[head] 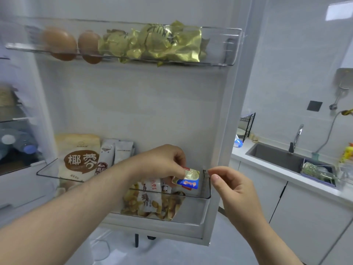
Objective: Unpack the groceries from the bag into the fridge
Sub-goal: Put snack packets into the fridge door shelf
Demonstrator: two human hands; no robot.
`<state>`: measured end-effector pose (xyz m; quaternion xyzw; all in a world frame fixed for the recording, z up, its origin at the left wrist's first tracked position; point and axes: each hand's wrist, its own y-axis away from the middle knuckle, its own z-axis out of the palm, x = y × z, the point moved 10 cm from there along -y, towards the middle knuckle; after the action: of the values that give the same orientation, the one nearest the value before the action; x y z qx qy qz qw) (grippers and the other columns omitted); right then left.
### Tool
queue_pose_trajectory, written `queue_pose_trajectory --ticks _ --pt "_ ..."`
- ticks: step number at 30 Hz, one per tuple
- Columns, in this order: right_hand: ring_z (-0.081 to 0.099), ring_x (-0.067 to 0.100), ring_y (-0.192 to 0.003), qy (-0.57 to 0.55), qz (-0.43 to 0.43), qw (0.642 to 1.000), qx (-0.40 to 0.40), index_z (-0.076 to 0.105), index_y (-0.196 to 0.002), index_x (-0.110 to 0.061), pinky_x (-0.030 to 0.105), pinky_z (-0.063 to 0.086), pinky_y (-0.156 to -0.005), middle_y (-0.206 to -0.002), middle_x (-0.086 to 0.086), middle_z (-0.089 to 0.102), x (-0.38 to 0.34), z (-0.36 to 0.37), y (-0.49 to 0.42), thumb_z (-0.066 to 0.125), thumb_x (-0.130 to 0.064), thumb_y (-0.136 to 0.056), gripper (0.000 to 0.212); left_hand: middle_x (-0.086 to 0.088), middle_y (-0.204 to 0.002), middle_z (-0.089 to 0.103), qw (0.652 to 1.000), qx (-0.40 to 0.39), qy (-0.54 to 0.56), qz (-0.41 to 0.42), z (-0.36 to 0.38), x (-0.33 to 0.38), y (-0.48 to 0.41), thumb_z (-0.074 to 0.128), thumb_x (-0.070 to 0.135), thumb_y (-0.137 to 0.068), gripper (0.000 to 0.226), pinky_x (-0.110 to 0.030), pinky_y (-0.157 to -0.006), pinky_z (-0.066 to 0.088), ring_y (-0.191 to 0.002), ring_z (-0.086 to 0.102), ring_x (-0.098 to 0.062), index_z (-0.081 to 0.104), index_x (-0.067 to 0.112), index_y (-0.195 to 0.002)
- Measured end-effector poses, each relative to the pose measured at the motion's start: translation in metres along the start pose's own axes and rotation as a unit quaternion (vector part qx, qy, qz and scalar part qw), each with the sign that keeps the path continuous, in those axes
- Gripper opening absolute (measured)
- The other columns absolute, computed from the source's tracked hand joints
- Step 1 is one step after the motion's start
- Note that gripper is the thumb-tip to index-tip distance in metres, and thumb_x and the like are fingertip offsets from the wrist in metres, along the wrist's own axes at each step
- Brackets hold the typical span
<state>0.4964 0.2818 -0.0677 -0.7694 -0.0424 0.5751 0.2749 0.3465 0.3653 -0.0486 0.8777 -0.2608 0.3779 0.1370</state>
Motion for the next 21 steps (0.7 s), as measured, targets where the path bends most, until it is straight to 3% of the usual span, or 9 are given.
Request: queue_pose_trajectory --ticks 3,6,9,12,15,18,21 --pt "0.062 0.004 -0.073 0.039 -0.014 0.999 -0.031 0.072 -0.084 -0.024 0.009 0.043 -0.065 -0.079 -0.013 0.068 0.004 0.003 0.005 0.065 -0.003 -0.088 0.023 -0.008 -0.085 0.065 0.997 -0.047 -0.060 -0.030 0.016 -0.004 -0.008 0.065 0.008 -0.080 0.012 -0.019 -0.049 0.049 -0.062 0.065 -0.014 0.061 0.008 -0.091" --pt "0.061 0.006 -0.075 0.035 -0.035 0.998 -0.038 0.070 -0.081 -0.026 0.010 0.042 -0.067 -0.079 -0.014 0.066 0.003 0.007 0.006 0.061 -0.019 -0.082 0.012 -0.013 -0.092 0.067 0.987 -0.103 -0.109 -0.049 0.033 -0.010 -0.015 0.068 0.010 -0.079 0.012 -0.031 -0.063 0.056 -0.070 0.070 -0.024 0.064 0.013 -0.089" --pt "0.062 0.009 -0.077 0.026 -0.044 0.998 -0.041 0.070 -0.082 -0.027 0.011 0.044 -0.067 -0.082 -0.013 0.066 0.004 0.009 0.006 0.058 -0.022 -0.080 0.013 -0.026 -0.104 0.068 0.976 -0.169 -0.113 -0.075 0.048 -0.014 -0.016 0.067 0.005 -0.083 0.019 -0.039 -0.072 0.056 -0.074 0.069 -0.031 0.062 0.006 -0.102" --pt "0.062 0.011 -0.078 0.032 -0.049 0.997 -0.048 0.070 -0.083 -0.028 0.013 0.045 -0.068 -0.084 -0.012 0.066 0.006 0.011 0.005 0.060 -0.018 -0.084 0.014 -0.026 -0.097 0.069 0.960 -0.230 -0.128 -0.096 0.060 -0.015 -0.013 0.065 0.001 -0.086 0.020 -0.039 -0.072 0.058 -0.071 0.068 -0.032 0.058 0.003 -0.104" --pt "0.062 0.010 -0.078 0.033 -0.053 0.997 -0.050 0.069 -0.081 -0.031 0.012 0.045 -0.067 -0.083 -0.013 0.066 0.006 0.013 0.005 0.059 -0.021 -0.082 0.015 -0.024 -0.103 0.070 0.942 -0.273 -0.169 -0.103 0.069 -0.016 -0.011 0.067 0.002 -0.086 0.019 -0.041 -0.077 0.059 -0.084 0.071 -0.037 0.059 0.007 -0.103" --pt "0.062 0.011 -0.078 0.033 -0.056 0.997 -0.048 0.070 -0.081 -0.030 0.012 0.045 -0.067 -0.083 -0.013 0.066 0.006 0.014 0.003 0.057 -0.023 -0.080 0.014 -0.013 -0.098 0.070 0.924 -0.293 -0.228 -0.090 0.075 -0.015 -0.014 0.069 0.002 -0.086 0.020 -0.032 -0.070 0.059 -0.076 0.070 -0.025 0.061 0.012 -0.101" --pt "0.062 0.011 -0.080 0.036 -0.057 0.996 -0.052 0.070 -0.082 -0.030 0.012 0.045 -0.067 -0.084 -0.014 0.066 0.008 0.014 0.002 0.059 -0.021 -0.084 0.014 -0.013 -0.105 0.072 0.913 -0.306 -0.255 -0.088 0.079 -0.015 -0.015 0.070 0.008 -0.087 0.021 -0.033 -0.074 0.058 -0.080 0.070 -0.023 0.064 0.013 -0.107"
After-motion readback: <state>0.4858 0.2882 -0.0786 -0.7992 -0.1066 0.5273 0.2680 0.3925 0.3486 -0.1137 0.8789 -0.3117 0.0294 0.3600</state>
